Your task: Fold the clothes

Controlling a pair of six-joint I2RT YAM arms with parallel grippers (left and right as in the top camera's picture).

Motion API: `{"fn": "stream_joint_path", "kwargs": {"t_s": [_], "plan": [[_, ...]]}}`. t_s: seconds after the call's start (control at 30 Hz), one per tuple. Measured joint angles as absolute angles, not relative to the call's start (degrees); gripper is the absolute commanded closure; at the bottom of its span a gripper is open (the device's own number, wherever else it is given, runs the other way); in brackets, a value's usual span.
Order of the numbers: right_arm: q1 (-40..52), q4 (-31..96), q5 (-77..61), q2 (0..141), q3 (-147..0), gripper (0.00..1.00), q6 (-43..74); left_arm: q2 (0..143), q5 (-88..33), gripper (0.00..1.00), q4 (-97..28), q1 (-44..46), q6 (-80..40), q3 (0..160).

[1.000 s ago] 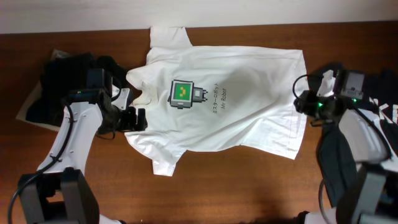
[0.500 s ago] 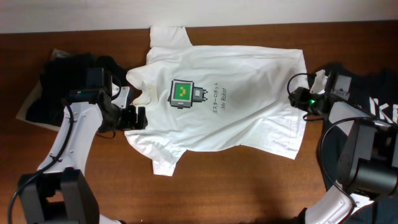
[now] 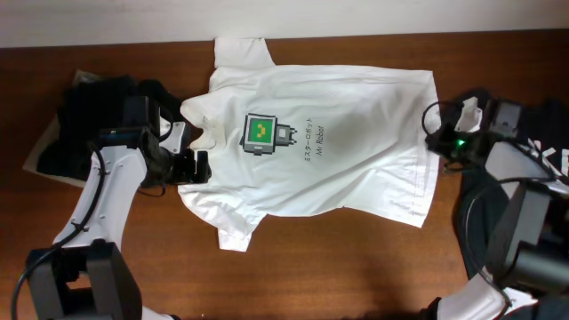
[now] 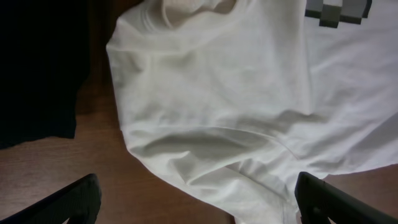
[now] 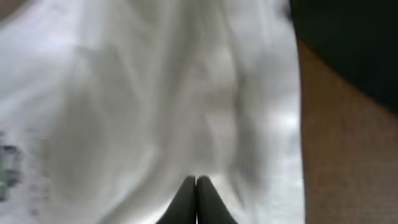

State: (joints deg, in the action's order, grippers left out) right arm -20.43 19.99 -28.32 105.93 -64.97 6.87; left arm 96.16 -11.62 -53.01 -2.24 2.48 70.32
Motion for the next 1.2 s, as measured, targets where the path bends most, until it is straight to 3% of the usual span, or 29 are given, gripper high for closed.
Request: {"fn": "stream_joint_path", "kwargs": {"t_s": [0.03,0.07,0.1,0.23,0.37,0.43,0.53,0.63,0.77,0.9,0.93,1.03,1.2], "plan": [[-20.4,21.7,-29.3,104.0,-67.2,0.95,6.9,96.2,-11.6,0.01,-52.8,-2.2,2.5,70.3],[-20.4,23.9,-29.8,102.7,-69.1,0.77,6.9,96.2,-11.6,0.01,-52.8,-2.2,2.5,70.3],[-20.4,25.6,-29.6,101.0,-71.1,0.71,7.1,96.2,-11.6,0.01,-52.7,-2.2,2.5,70.3],[-20.4,29.8,-23.6,106.5,-71.6,0.61,6.3,96.2,-11.6,0.01,-52.4,-1.6,2.5,70.3],[-20.4,29.3,-23.9,114.9,-71.6,0.62,5.5,96.2,-11.6,0.01,-52.3,-1.2,2.5,70.3],[-20.4,28.7,-24.3,115.1,-71.6,0.74,5.2,96.2,-11.6,0.01,-52.0,-1.2,2.5,70.3],[-20.4,28.8,-26.0,115.8,-71.7,0.76,4.9,96.2,-11.6,0.01,-51.5,-1.2,2.5,70.3],[-20.4,28.9,-27.6,116.0,-71.7,0.63,4.1,96.2,-11.6,0.01,-51.5,-1.2,2.5,70.3],[-21.3,31.6,-27.9,116.1,-73.6,0.69,3.3,96.2,-11.6,0.01,-51.5,-1.2,2.5,70.3],[-21.0,32.6,-27.5,116.1,-75.1,0.69,3.2,96.2,-11.6,0.01,-51.3,-1.2,2.5,70.3],[-20.2,32.6,-26.7,116.1,-75.1,0.7,3.2,96.2,-11.6,0.01,-51.3,-1.2,2.5,70.3],[-17.2,32.8,-23.4,116.6,-75.1,0.96,3.0,96.2,-11.6,0.01,-51.3,-1.2,2.5,70.3],[-17.7,35.2,-22.7,113.4,-75.1,0.96,3.0,96.2,-11.6,0.01,-51.1,-1.2,2.5,70.3]]}}
